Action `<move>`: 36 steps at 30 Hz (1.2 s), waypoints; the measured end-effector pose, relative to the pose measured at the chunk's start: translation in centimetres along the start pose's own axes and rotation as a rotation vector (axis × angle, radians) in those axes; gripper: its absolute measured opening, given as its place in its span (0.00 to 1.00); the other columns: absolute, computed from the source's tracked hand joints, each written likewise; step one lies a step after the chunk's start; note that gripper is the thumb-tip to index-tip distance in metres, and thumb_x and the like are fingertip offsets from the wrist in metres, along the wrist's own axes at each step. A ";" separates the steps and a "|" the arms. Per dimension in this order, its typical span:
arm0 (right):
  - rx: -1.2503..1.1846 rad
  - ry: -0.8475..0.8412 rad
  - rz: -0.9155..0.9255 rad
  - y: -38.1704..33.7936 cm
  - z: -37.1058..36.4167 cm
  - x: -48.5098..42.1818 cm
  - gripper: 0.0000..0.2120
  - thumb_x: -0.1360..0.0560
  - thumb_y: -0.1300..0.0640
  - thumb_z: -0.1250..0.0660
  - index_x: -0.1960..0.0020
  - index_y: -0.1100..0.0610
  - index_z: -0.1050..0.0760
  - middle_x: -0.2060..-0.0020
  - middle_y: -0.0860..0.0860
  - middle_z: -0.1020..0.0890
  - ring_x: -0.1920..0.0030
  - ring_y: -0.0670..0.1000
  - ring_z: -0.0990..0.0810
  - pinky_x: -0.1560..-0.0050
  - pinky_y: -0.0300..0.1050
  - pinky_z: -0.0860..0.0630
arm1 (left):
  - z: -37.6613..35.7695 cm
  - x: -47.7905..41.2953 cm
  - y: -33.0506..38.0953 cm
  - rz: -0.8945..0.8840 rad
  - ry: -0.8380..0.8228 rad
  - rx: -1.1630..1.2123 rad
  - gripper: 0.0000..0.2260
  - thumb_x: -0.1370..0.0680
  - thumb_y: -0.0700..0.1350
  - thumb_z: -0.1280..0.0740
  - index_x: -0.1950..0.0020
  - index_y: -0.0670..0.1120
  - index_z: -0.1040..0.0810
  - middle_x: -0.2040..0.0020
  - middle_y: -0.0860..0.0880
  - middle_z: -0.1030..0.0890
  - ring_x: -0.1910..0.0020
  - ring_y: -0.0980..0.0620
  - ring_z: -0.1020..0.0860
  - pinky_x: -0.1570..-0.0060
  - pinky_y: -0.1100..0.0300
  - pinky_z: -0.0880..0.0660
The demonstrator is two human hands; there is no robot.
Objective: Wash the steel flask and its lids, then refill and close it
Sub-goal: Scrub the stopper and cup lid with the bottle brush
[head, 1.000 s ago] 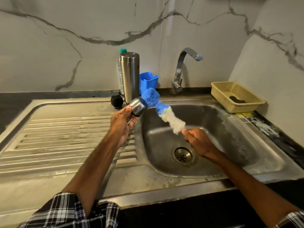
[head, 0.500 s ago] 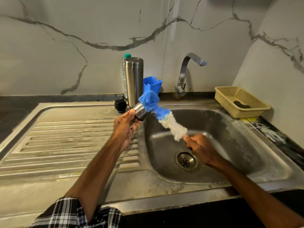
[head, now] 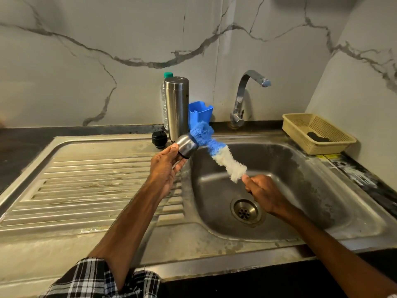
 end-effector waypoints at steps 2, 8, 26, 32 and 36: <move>-0.007 -0.003 0.015 -0.1 0.0 0.1 0.24 0.20 0.45 0.44 0.73 0.52 0.36 0.80 0.44 0.37 0.77 0.43 0.40 0.74 0.38 0.42 | 0.0 0.1 -0.1 -0.039 -0.018 -0.070 0.11 0.17 0.42 0.35 0.37 0.40 0.19 0.44 0.44 0.14 0.44 0.49 0.16 0.46 0.59 0.18; 0.071 -0.003 0.032 0.2 0.2 0.2 0.24 0.21 0.43 0.45 0.72 0.53 0.35 0.79 0.46 0.37 0.76 0.44 0.40 0.73 0.40 0.42 | 0.1 0.1 -0.3 -0.372 -0.026 -0.385 0.11 0.16 0.43 0.35 0.40 0.40 0.16 0.49 0.42 0.13 0.48 0.48 0.16 0.43 0.52 0.20; 0.273 0.053 0.181 -0.2 0.1 -0.1 0.28 0.17 0.50 0.40 0.75 0.56 0.38 0.79 0.45 0.37 0.77 0.48 0.37 0.74 0.38 0.42 | -1.2 1.3 0.6 0.246 0.119 0.352 0.05 0.20 0.36 0.32 0.45 0.36 0.22 0.49 0.38 0.14 0.53 0.46 0.14 0.53 0.54 0.16; 0.296 0.063 0.198 0.1 0.2 0.1 0.28 0.17 0.52 0.40 0.75 0.56 0.37 0.80 0.46 0.36 0.78 0.47 0.38 0.74 0.41 0.44 | -1.1 1.2 0.8 0.230 0.094 0.334 0.07 0.19 0.37 0.33 0.43 0.36 0.21 0.53 0.38 0.14 0.50 0.45 0.14 0.50 0.54 0.17; 0.326 0.065 0.210 0.1 0.2 0.0 0.27 0.17 0.53 0.39 0.75 0.53 0.38 0.80 0.46 0.36 0.78 0.48 0.37 0.75 0.41 0.43 | -1.0 1.3 0.8 0.203 0.090 0.291 0.07 0.19 0.37 0.33 0.44 0.36 0.21 0.53 0.39 0.14 0.54 0.46 0.13 0.53 0.54 0.16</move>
Point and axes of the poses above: each hand's wrist, its own x-axis away from the middle knuckle, its own z-axis out of the back of the hand, y = z × x, the point moved 1 cm from there along -x, towards the middle knuckle
